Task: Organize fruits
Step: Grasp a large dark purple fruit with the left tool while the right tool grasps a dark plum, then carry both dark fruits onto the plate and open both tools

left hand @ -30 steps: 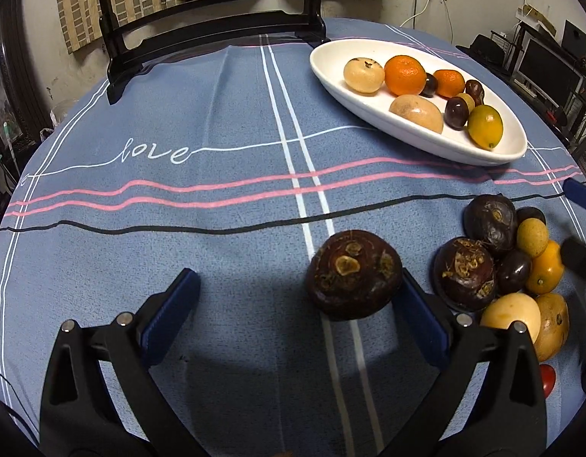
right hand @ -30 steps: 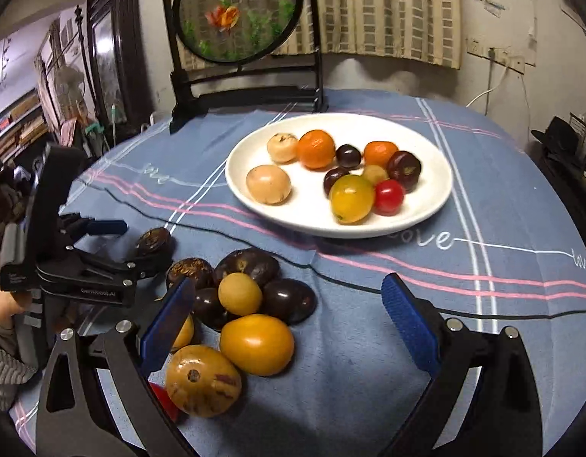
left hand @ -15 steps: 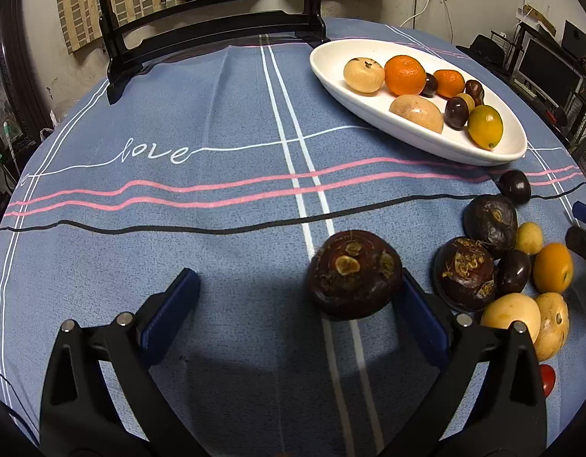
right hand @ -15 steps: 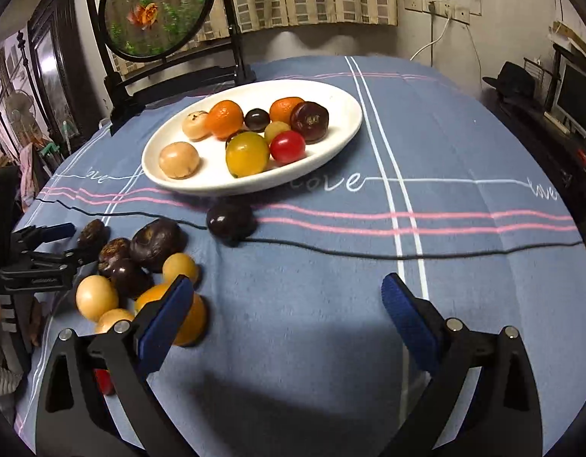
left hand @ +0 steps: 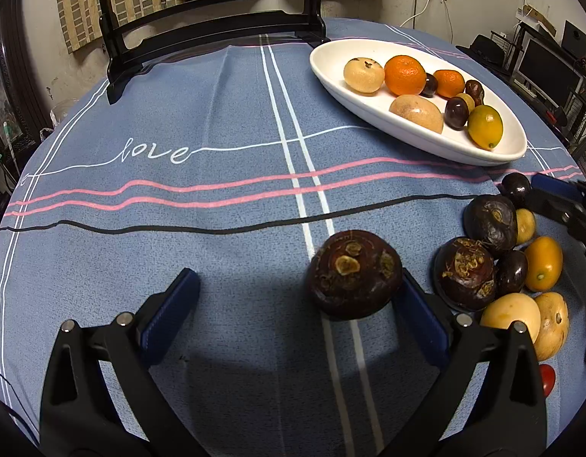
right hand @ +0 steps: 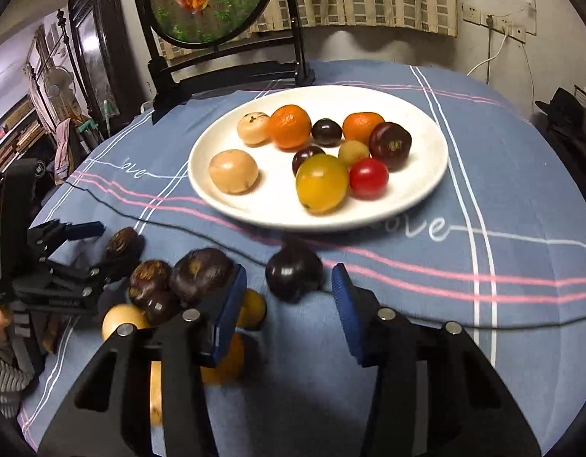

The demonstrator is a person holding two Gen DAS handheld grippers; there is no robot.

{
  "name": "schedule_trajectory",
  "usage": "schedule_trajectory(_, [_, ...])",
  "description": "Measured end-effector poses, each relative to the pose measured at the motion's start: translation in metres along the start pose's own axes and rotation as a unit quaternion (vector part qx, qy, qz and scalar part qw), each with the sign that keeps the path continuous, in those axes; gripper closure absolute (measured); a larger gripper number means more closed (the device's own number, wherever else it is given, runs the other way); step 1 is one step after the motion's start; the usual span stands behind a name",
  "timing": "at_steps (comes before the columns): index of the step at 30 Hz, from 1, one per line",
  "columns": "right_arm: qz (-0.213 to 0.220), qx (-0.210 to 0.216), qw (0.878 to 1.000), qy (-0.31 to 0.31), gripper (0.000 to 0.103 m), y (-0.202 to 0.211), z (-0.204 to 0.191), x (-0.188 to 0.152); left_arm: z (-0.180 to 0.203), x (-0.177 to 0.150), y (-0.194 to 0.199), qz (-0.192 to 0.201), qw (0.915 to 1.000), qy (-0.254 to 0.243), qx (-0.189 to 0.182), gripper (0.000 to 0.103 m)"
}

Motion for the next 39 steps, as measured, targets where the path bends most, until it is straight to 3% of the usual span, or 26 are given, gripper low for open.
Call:
schedule_trajectory(8, [-0.013, 0.043, 0.998, -0.048, 0.061, -0.014, 0.014, 0.003, 0.000, 0.000, 0.000, 0.000, 1.0000, 0.000, 0.000, 0.002])
schedule_trajectory(12, [-0.033, 0.082, 0.992, -0.089, 0.067, -0.020, 0.027, 0.004, 0.000, 0.000, 0.002, 0.004, 1.0000, 0.003, -0.005, 0.003])
schedule_trajectory(20, [-0.025, 0.044, 0.998, -0.036, 0.068, -0.017, 0.010, 0.000, 0.000, 0.009, -0.001, 0.012, 0.9996, 0.012, -0.025, 0.009])
schedule_trajectory(21, [-0.025, 0.044, 0.998, -0.036, 0.068, -0.017, 0.010, -0.001, 0.002, 0.009, 0.000, 0.014, 0.9996, 0.007, -0.025, 0.012])
schedule_trajectory(23, [-0.025, 0.042, 0.998, -0.033, 0.068, -0.015, 0.010, -0.001, 0.008, 0.010, 0.003, 0.022, 0.9990, -0.006, -0.038, 0.035])
schedule_trajectory(28, [-0.023, 0.035, 0.999, -0.027, 0.068, -0.013, 0.010, -0.002, 0.020, 0.006, 0.008, 0.026, 0.9980, -0.038, -0.044, 0.057])
schedule_trajectory(39, [0.008, 0.020, 1.000, -0.021, 0.068, 0.006, 0.006, -0.003, 0.035, 0.003, 0.042, 0.082, 0.9941, -0.056, -0.043, 0.060])
Point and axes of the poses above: each gripper's, at about its wrist camera, not at the fingertips, and y roughly against the way its jaws point, z to its right, x to its top, the point moved 3 cm from there along -y, roughly the way its jaws point, and after that the axes turned 2 degrees about z, right-handed, at the moved point
